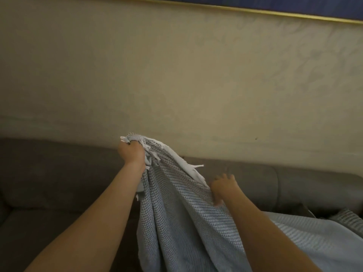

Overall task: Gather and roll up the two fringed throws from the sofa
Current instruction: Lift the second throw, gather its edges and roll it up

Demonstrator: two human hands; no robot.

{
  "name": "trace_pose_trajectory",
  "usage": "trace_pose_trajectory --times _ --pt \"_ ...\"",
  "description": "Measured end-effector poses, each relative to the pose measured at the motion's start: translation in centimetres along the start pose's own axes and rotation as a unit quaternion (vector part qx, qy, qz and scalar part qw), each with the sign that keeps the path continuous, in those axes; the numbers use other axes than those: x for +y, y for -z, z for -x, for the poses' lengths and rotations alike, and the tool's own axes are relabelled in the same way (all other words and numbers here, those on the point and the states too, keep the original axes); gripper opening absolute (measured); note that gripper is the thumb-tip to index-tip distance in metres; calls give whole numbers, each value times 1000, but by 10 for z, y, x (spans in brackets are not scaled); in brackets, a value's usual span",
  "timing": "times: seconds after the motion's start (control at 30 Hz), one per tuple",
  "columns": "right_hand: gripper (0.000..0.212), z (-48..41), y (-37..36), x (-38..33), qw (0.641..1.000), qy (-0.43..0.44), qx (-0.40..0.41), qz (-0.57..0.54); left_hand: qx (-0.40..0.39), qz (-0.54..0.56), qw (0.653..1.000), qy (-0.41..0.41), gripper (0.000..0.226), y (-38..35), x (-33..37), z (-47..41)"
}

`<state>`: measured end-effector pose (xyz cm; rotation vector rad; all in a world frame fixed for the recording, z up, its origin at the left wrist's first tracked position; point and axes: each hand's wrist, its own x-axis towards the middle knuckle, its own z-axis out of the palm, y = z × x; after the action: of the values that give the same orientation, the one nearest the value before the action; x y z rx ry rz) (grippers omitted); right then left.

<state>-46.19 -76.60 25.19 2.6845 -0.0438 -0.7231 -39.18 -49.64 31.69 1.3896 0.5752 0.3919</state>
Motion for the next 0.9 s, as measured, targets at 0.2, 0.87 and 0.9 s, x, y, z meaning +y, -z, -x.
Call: trace_pose_trajectory --times 0.2,0.87,0.9 --pt "31 10 29 -45 981 56 91 -165 -2 1 999 -46 20 31 12 -17" --pt "17 82 149 -124 622 76 555 -548 -66 -90 950 -293 37 83 75 0" --pt "14 79 141 -122 670 63 513 -533 -66 -108 952 -280 36 86 68 5"
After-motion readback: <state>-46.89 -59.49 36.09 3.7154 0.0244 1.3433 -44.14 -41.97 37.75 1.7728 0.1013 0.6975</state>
